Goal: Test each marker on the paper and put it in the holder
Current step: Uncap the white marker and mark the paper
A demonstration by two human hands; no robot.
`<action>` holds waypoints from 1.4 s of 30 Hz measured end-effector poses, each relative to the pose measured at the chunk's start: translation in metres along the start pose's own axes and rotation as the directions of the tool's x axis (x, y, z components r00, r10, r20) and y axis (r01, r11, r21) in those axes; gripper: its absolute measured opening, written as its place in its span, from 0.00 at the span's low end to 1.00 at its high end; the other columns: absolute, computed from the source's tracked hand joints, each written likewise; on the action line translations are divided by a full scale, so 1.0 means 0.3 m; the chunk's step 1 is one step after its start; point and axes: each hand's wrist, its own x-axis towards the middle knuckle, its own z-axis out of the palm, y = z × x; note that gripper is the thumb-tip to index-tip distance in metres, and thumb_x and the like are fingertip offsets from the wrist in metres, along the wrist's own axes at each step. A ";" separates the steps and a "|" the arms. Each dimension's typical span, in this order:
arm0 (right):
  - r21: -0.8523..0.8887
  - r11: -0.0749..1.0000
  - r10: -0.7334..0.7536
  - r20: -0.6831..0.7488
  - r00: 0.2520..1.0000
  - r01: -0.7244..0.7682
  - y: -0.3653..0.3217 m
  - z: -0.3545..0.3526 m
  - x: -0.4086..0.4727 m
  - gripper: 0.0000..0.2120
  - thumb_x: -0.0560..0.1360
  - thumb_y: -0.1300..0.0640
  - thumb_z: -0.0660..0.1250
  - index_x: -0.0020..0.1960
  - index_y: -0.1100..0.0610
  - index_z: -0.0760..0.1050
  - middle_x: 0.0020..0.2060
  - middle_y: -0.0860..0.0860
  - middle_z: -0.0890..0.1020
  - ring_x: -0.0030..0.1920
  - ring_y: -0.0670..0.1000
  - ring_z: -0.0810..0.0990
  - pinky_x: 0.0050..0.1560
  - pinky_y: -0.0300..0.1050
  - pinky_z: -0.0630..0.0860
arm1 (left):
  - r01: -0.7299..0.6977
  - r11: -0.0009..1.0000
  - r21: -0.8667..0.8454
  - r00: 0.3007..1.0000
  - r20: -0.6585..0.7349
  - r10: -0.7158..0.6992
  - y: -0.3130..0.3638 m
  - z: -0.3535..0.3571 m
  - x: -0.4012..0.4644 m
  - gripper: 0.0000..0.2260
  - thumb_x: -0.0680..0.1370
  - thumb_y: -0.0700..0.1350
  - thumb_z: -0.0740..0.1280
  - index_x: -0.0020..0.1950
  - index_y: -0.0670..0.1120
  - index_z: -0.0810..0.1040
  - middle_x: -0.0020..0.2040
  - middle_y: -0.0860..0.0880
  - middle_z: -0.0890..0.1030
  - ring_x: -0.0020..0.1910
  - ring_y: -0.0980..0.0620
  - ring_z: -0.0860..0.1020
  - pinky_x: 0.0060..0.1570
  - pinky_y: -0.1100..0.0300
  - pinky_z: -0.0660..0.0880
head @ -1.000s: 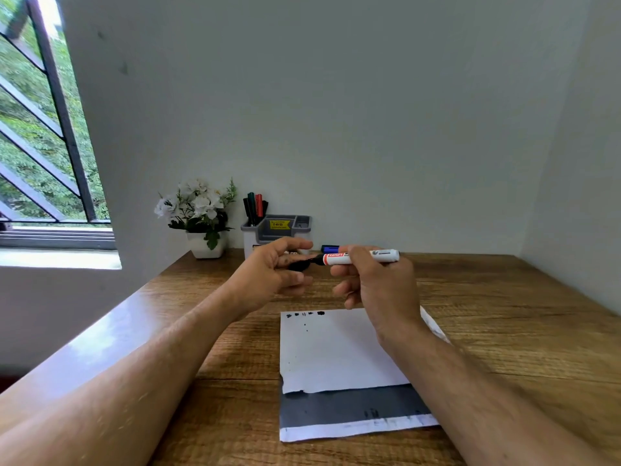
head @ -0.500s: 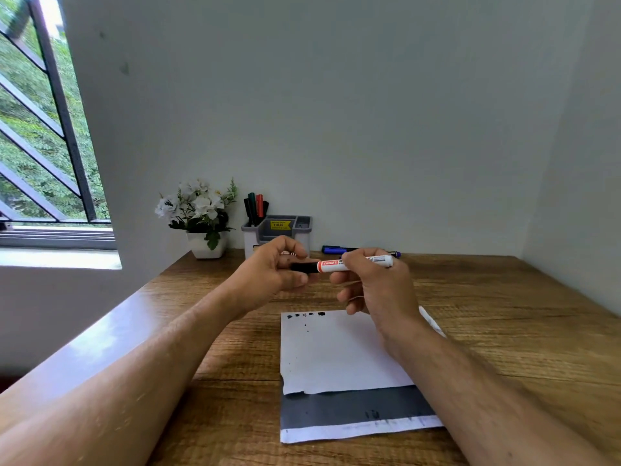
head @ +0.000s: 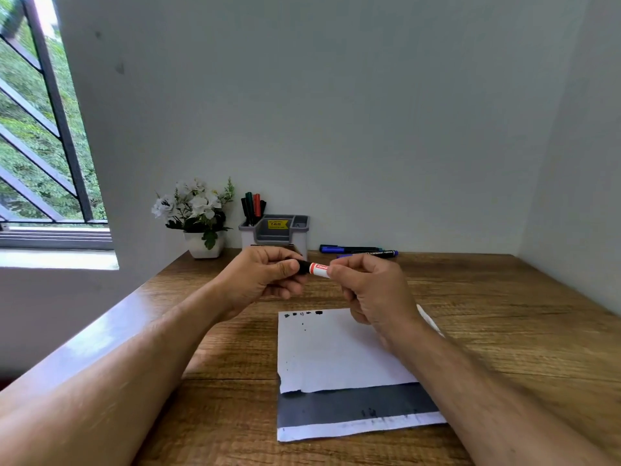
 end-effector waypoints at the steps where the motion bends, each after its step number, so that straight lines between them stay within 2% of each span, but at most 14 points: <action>1: 0.024 1.000 0.010 0.005 1.000 -0.010 0.005 -0.002 0.001 0.01 0.73 0.59 0.75 0.43 0.56 0.84 0.23 0.48 0.74 0.19 0.44 0.66 0.21 0.34 0.61 | 0.002 1.000 -0.002 1.000 0.004 -0.002 0.002 0.002 0.001 0.08 0.73 0.44 0.70 0.50 0.47 0.86 0.45 0.39 0.85 0.38 0.49 0.84 0.37 0.61 0.81; 5: 0.095 0.994 0.046 0.002 0.999 -0.046 0.016 -0.009 0.001 0.01 0.73 0.61 0.75 0.44 0.57 0.83 0.23 0.49 0.74 0.19 0.44 0.66 0.21 0.34 0.62 | 0.004 1.000 0.001 1.000 0.005 -0.004 0.006 0.019 0.002 0.08 0.73 0.44 0.70 0.50 0.45 0.86 0.45 0.39 0.85 0.38 0.49 0.84 0.37 0.62 0.81; 12: 0.171 0.985 0.024 -0.004 1.000 -0.023 0.012 -0.007 -0.010 0.02 0.74 0.62 0.74 0.43 0.57 0.82 0.23 0.49 0.75 0.18 0.43 0.67 0.21 0.34 0.63 | -0.006 0.998 -0.056 1.000 -0.012 0.006 0.024 0.035 0.004 0.12 0.72 0.42 0.70 0.54 0.41 0.82 0.43 0.40 0.85 0.35 0.52 0.84 0.33 0.64 0.80; 19: 0.178 0.982 0.065 -0.006 0.998 -0.063 0.005 -0.014 0.000 0.02 0.74 0.62 0.74 0.44 0.58 0.82 0.23 0.51 0.75 0.18 0.44 0.65 0.20 0.35 0.61 | 0.004 0.989 -0.151 1.000 -0.030 -0.008 0.010 0.048 -0.003 0.12 0.72 0.42 0.71 0.54 0.41 0.83 0.47 0.38 0.86 0.40 0.50 0.86 0.36 0.62 0.82; 21: 0.208 0.974 0.091 -0.008 0.996 -0.087 0.006 -0.012 0.005 0.02 0.73 0.62 0.74 0.43 0.58 0.82 0.24 0.52 0.75 0.18 0.45 0.63 0.20 0.35 0.60 | -0.002 0.979 -0.204 0.999 -0.037 -0.006 -0.001 0.054 -0.002 0.11 0.72 0.42 0.71 0.53 0.43 0.85 0.48 0.38 0.85 0.43 0.49 0.86 0.38 0.62 0.82; 25: 0.226 0.966 0.120 0.024 0.992 -0.123 0.001 0.003 0.013 0.02 0.73 0.56 0.75 0.43 0.54 0.83 0.26 0.50 0.75 0.20 0.46 0.63 0.20 0.35 0.60 | -0.059 0.902 -0.428 0.997 -0.074 0.030 -0.021 0.079 0.014 0.09 0.72 0.38 0.71 0.52 0.42 0.85 0.49 0.37 0.85 0.45 0.48 0.86 0.40 0.60 0.83; 29: 0.211 0.973 0.093 0.020 0.996 -0.095 -0.010 0.018 0.013 0.09 0.72 0.49 0.76 0.49 0.51 0.82 0.28 0.49 0.77 0.21 0.45 0.65 0.20 0.35 0.62 | -0.164 0.847 -0.506 0.975 -0.215 0.060 -0.004 0.072 0.034 0.17 0.70 0.37 0.74 0.57 0.39 0.77 0.50 0.37 0.84 0.43 0.47 0.85 0.38 0.60 0.82; 32: 0.171 0.982 0.099 -0.090 0.991 -0.083 -0.016 0.022 0.015 0.19 0.71 0.44 0.76 0.56 0.50 0.75 0.31 0.49 0.76 0.20 0.43 0.66 0.20 0.37 0.63 | -0.295 0.831 -0.471 0.923 -0.366 0.120 0.027 0.022 0.040 0.16 0.70 0.38 0.74 0.55 0.40 0.74 0.49 0.38 0.85 0.44 0.47 0.86 0.39 0.61 0.82; 35: 0.091 0.990 0.125 -0.182 0.975 -0.110 -0.014 0.020 0.016 0.21 0.73 0.43 0.74 0.58 0.51 0.70 0.29 0.48 0.73 0.19 0.42 0.66 0.20 0.37 0.64 | -0.379 0.851 -0.364 0.868 -0.458 0.191 0.062 -0.020 0.045 0.14 0.68 0.38 0.76 0.49 0.43 0.75 0.48 0.39 0.85 0.46 0.46 0.85 0.40 0.61 0.82; 40: -0.001 0.991 0.130 -0.165 0.978 -0.132 -0.017 0.030 0.009 0.19 0.74 0.39 0.71 0.56 0.48 0.70 0.31 0.49 0.74 0.24 0.45 0.68 0.21 0.37 0.65 | -0.402 0.913 -0.061 0.817 -0.474 0.328 0.072 0.000 0.061 0.14 0.66 0.42 0.78 0.48 0.44 0.78 0.47 0.40 0.86 0.48 0.45 0.85 0.43 0.60 0.81; 42: -0.043 0.993 0.104 -0.172 0.980 -0.113 -0.017 0.032 0.008 0.18 0.73 0.39 0.70 0.54 0.47 0.69 0.33 0.49 0.75 0.27 0.47 0.70 0.26 0.41 0.68 | -0.401 0.915 0.044 0.802 -0.466 0.374 0.074 0.021 0.070 0.14 0.67 0.43 0.77 0.50 0.45 0.80 0.46 0.43 0.86 0.48 0.46 0.85 0.46 0.58 0.81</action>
